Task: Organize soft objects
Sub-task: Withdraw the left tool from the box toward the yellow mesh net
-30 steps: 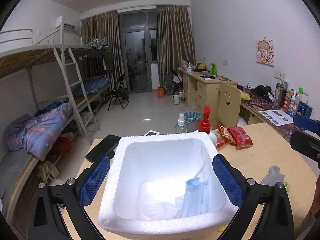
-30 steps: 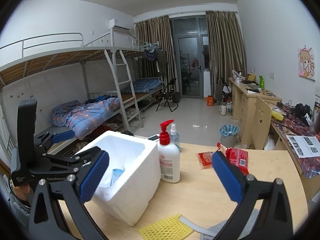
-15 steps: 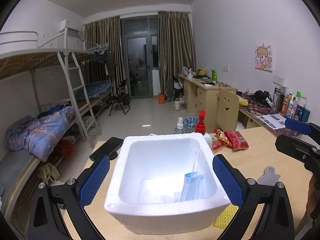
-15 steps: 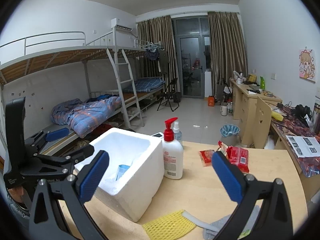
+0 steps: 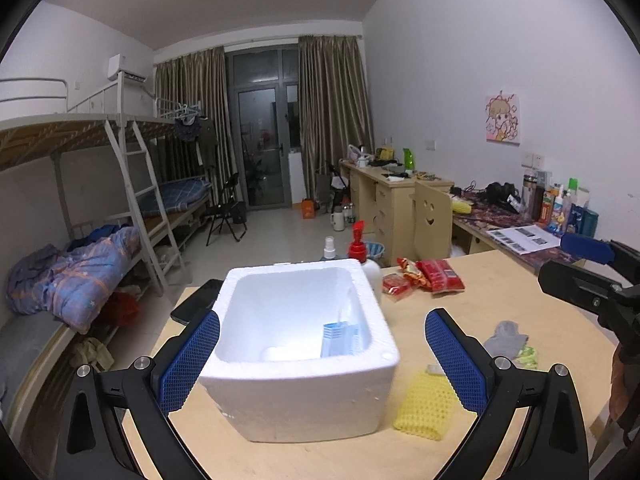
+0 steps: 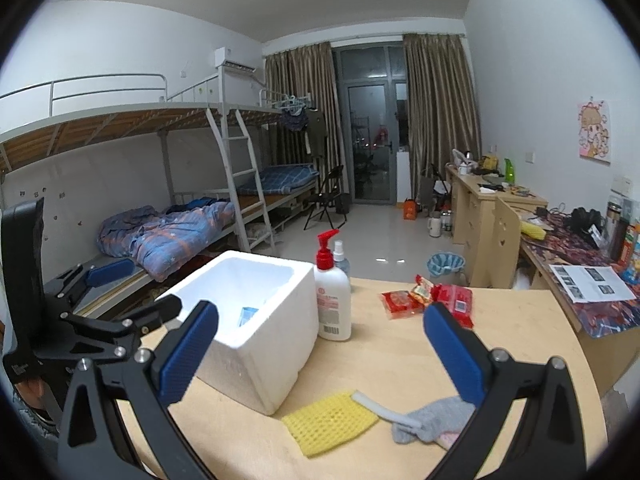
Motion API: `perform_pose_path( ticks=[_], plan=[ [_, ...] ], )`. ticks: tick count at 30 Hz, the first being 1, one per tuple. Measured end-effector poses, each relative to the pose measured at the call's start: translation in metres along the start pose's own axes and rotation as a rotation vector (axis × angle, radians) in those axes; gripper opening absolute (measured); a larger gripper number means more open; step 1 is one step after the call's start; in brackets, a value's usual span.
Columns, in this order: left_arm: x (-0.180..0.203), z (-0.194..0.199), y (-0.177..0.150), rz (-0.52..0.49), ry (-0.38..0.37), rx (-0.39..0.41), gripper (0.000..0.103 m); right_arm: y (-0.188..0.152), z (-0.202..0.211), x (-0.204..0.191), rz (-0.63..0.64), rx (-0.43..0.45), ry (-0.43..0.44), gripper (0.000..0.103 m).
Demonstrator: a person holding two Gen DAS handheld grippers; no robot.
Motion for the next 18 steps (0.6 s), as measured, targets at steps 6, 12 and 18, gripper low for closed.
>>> perform_pose_path(
  ticks=[6, 12, 18],
  plan=[
    [0.015, 0.028, -0.007, -0.014, -0.020, 0.027, 0.103, -0.012, 0.024, 0.002, -0.022, 0.015, -0.020, 0.103],
    [0.035, 0.044, -0.016, -0.036, -0.048, 0.033, 0.103, -0.023, 0.038, 0.006, -0.039, 0.021, -0.044, 0.103],
    [0.048, 0.047, -0.031, -0.021, -0.113, 0.042, 0.103, -0.041, 0.049, 0.013, -0.039, 0.051, -0.084, 0.103]
  ],
)
Point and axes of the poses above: each gripper's, at about its wrist camera, not at the fingertips, and z roughly against the way its jaws point, x to its right, y to its top, the point moved 4 cm from there along -z, roughly the way its jaws point, and after that the axes turned 5 degrees about -x, right-handed, at the moved point
